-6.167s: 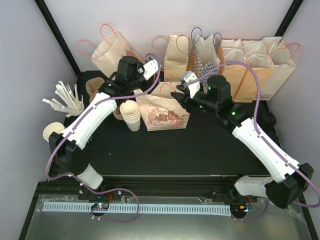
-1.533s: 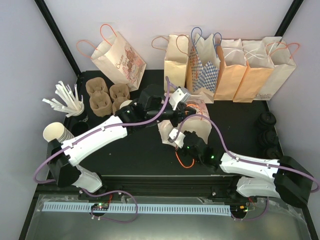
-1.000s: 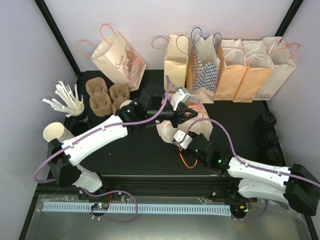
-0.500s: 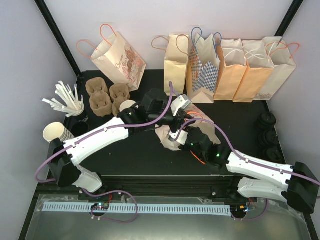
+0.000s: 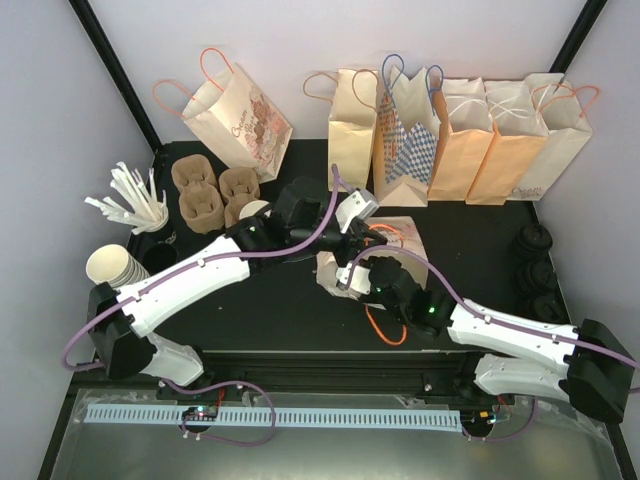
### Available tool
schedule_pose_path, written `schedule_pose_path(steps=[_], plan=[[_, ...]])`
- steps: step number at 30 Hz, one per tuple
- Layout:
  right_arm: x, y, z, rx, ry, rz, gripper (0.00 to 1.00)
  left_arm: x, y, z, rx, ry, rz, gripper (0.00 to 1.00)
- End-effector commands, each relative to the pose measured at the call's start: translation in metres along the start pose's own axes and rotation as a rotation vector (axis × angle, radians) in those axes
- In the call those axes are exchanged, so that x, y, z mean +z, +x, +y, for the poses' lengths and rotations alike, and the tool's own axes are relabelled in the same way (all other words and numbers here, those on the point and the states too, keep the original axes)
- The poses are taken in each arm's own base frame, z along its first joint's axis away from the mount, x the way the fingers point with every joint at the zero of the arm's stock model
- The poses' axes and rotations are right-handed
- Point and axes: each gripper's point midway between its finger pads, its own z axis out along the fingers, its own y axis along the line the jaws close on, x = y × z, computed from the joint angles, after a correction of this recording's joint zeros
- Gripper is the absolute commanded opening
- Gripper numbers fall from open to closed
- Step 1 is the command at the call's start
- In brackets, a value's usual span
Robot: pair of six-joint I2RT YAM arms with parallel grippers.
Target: Pack the takeout coffee
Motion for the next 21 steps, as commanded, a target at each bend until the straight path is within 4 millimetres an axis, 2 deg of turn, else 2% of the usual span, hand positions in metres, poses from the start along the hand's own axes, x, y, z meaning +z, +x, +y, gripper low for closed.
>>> schedule_pose_path(steps=[1, 8, 13, 15, 18, 21], plan=[[0.002, -0.003, 0.002, -0.015, 0.018, -0.029, 0.01, -0.026, -0.032, -0.028, 0.054, 0.046, -0.092, 0.01], [0.008, 0.005, 0.008, -0.013, 0.006, 0.018, 0.01, -0.037, -0.042, -0.046, 0.042, 0.107, -0.11, 0.02], [0.006, 0.013, -0.013, 0.101, 0.111, 0.087, 0.01, -0.039, -0.04, -0.048, 0.035, 0.116, -0.104, 0.02], [0.005, 0.019, -0.014, 0.128, 0.124, 0.12, 0.01, -0.038, -0.037, -0.045, 0.03, 0.107, -0.101, 0.01], [0.008, 0.018, 0.002, 0.126, 0.038, 0.112, 0.01, -0.035, -0.036, -0.043, 0.023, 0.106, -0.103, 0.02], [0.002, -0.009, 0.041, 0.113, -0.196, -0.051, 0.01, -0.031, -0.035, -0.041, 0.019, 0.108, -0.107, 0.02]])
